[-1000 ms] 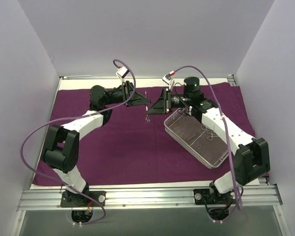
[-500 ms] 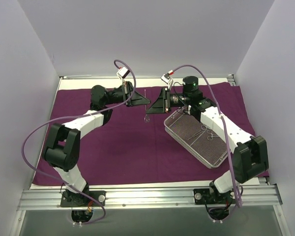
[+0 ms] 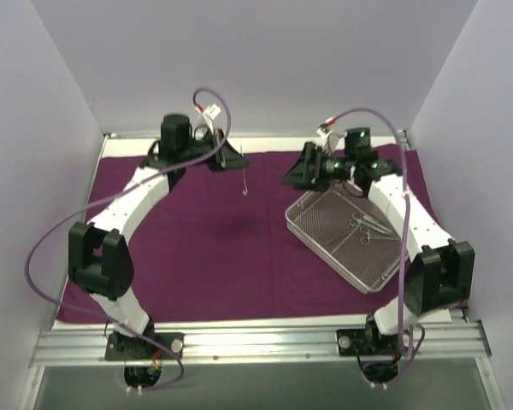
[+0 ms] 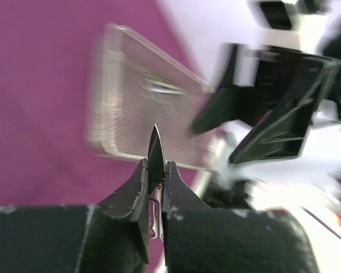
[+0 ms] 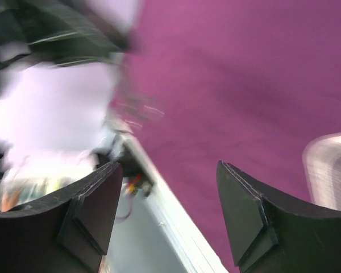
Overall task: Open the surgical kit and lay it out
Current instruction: Place the medical item in the surgical kit.
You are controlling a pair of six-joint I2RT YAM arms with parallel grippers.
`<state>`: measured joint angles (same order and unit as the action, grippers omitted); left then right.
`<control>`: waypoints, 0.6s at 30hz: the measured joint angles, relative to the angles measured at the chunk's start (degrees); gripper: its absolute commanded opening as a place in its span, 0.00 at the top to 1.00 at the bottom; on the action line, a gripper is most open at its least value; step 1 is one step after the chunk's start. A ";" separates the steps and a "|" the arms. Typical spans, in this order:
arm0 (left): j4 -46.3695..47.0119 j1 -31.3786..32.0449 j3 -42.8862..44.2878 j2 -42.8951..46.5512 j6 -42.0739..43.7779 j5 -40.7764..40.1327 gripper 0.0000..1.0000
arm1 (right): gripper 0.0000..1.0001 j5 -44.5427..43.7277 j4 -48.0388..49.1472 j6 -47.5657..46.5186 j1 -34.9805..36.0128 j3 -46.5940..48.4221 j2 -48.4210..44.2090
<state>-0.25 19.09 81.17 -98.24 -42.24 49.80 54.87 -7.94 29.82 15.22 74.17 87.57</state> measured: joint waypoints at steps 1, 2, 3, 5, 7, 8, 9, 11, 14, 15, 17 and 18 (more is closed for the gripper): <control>-6.12 -0.02 3.39 -0.33 3.63 -3.28 0.98 | 0.33 -2.80 -3.91 -1.51 -1.40 1.33 0.09; -12.31 -0.04 6.99 -0.92 6.84 -6.86 0.98 | 0.33 -6.40 -7.50 -3.26 -2.64 2.67 0.09; -17.59 -0.04 10.51 -1.86 9.70 -10.34 0.98 | 0.33 -10.67 -11.30 -4.81 -3.74 4.17 0.09; -26.16 0.04 17.46 -4.72 14.27 -16.87 0.98 | 0.33 -19.34 -18.75 -7.43 -4.68 7.67 0.09; -33.00 0.13 22.71 -8.15 17.79 -22.75 0.98 | 0.32 -26.56 -24.13 -9.01 -4.63 9.97 -0.04; -35.89 0.26 24.94 -10.10 19.19 -25.46 0.98 | 0.32 -29.49 -26.21 -9.42 -4.63 10.54 -0.17; -39.10 0.35 27.30 -12.74 20.61 -28.33 0.98 | 0.32 -32.13 -28.11 -9.79 -4.63 10.71 -0.46; -44.50 0.66 31.80 -17.64 22.32 -32.76 0.98 | 0.32 -36.72 -31.91 -10.01 -4.68 10.71 -1.11; -52.19 1.51 40.06 -26.64 24.09 -39.58 0.98 | 0.32 -41.90 -36.11 -9.70 -4.96 10.56 -2.34; -53.24 1.86 41.40 -28.09 24.39 -40.70 0.98 | 0.32 -43.10 -37.24 -9.44 -5.11 10.47 -2.86; -56.96 2.71 45.75 -32.72 24.44 -43.80 0.98 | 0.32 -45.53 -38.71 -8.57 -5.25 9.92 -3.98; -58.21 3.08 46.99 -34.25 24.35 -45.03 0.98 | 0.32 -46.66 -39.54 -8.13 -5.55 9.29 -4.79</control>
<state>-58.46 22.17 128.16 -132.49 -17.89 4.78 8.21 -47.48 21.69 9.67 83.46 82.78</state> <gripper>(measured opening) 0.104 0.681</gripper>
